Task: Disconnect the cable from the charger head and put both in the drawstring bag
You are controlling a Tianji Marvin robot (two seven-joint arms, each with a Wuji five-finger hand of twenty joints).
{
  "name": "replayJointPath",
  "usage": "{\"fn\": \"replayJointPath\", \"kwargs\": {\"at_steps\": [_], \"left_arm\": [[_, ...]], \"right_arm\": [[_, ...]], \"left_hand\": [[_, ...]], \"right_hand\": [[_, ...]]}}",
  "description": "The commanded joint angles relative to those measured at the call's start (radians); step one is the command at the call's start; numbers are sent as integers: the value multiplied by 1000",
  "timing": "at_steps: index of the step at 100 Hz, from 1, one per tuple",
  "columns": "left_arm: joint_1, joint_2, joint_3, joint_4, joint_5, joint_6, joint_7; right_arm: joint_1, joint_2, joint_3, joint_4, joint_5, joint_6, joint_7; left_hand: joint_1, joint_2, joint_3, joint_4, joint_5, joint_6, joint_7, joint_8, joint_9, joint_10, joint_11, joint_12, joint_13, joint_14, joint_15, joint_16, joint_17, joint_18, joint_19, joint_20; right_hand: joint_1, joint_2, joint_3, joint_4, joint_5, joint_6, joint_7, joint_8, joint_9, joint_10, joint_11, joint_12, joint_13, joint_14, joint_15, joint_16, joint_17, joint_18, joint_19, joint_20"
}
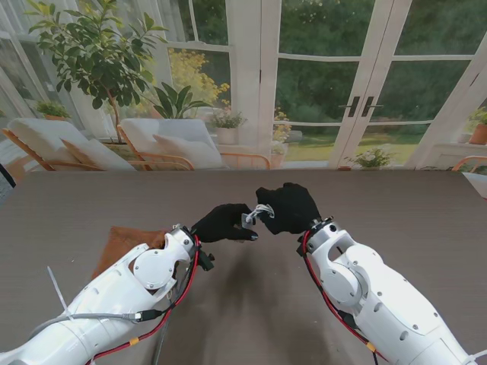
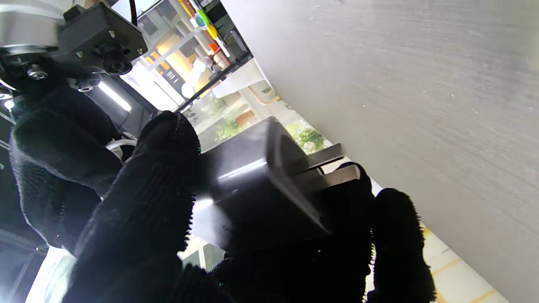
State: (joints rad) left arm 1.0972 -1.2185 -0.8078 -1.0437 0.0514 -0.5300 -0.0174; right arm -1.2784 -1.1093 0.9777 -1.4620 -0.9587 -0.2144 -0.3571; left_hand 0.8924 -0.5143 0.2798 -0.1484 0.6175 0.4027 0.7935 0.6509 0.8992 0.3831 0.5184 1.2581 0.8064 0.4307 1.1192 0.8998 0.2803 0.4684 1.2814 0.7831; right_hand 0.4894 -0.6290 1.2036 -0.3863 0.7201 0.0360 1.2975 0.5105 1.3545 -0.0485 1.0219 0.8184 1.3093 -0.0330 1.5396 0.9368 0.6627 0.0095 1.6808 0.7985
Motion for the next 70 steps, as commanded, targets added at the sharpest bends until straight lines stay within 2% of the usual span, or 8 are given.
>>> {"fn": "replayJointPath", "kwargs": {"at_steps": [1, 6, 10, 21, 33, 50, 70], "left_arm": [[2, -11, -4, 7, -3, -7, -14], [3, -10, -5, 7, 5, -12, -12], [4, -8, -5, 7, 3, -17, -16], [9, -3, -8, 0, -20, -20, -40], [16, 4, -11, -3, 6, -27, -37], [20, 6, -11, 8, 22, -61, -28], [31, 16, -17, 0, 57, -71, -22]], "right_arm": [[2, -4, -5, 5, -2, 3, 14], [4, -4, -6, 9, -1, 5, 15], [5, -4, -6, 12, 0, 7, 16], [10, -2, -6, 18, -5, 8, 19], [13, -1, -5, 24, -10, 8, 19], [16, 2, -2, 26, -16, 8, 25], [24, 3, -1, 35, -17, 13, 37]], "left_hand": [[306, 168, 192, 20, 64, -116, 189, 44, 132, -29, 172, -8, 143, -21, 185, 15, 56, -30, 79, 29], [338, 189, 171, 18, 62, -128, 193, 63, 172, -34, 225, -69, 200, -22, 247, 21, 99, -10, 106, 42], [354, 199, 162, 17, 68, -132, 196, 73, 202, -32, 254, -74, 235, -15, 279, 27, 122, 4, 122, 51], [389, 220, 114, 30, 66, -128, 197, 108, 243, -19, 299, -22, 277, 0, 354, 41, 148, 22, 146, 84], [398, 235, 118, 36, 70, -150, 215, 137, 270, -24, 328, 17, 312, 3, 399, 48, 173, 18, 169, 107], [379, 228, 185, 22, 133, -192, 194, 188, 334, -15, 296, 67, 359, 51, 384, 50, 205, 4, 189, 122], [349, 209, 237, 13, 162, -207, 185, 207, 368, -16, 269, 78, 379, 66, 370, 55, 218, -12, 199, 115]], "right_hand": [[51, 42, 96, 15, -13, -59, 47, 7, 95, 51, -5, -4, 14, -167, 9, -2, 484, -37, 18, 32], [53, 41, 99, 15, -11, -59, 46, 6, 95, 51, -3, -4, 14, -169, 11, 0, 485, -37, 20, 34], [54, 39, 100, 15, -11, -59, 46, 6, 96, 52, -1, -3, 14, -169, 13, 2, 486, -37, 23, 35], [54, 40, 102, 12, -7, -59, 45, 6, 95, 50, 2, -2, 14, -174, 17, 6, 486, -39, 27, 37], [55, 38, 104, 11, -5, -69, 43, 10, 95, 49, 7, 0, 14, -177, 22, 10, 487, -41, 31, 38], [57, 37, 107, 10, -3, -72, 41, 14, 95, 47, 12, 2, 14, -182, 27, 14, 489, -42, 37, 41], [55, 34, 113, 8, 4, -80, 39, 21, 95, 47, 18, 5, 15, -187, 31, 19, 489, -46, 43, 43]]}}
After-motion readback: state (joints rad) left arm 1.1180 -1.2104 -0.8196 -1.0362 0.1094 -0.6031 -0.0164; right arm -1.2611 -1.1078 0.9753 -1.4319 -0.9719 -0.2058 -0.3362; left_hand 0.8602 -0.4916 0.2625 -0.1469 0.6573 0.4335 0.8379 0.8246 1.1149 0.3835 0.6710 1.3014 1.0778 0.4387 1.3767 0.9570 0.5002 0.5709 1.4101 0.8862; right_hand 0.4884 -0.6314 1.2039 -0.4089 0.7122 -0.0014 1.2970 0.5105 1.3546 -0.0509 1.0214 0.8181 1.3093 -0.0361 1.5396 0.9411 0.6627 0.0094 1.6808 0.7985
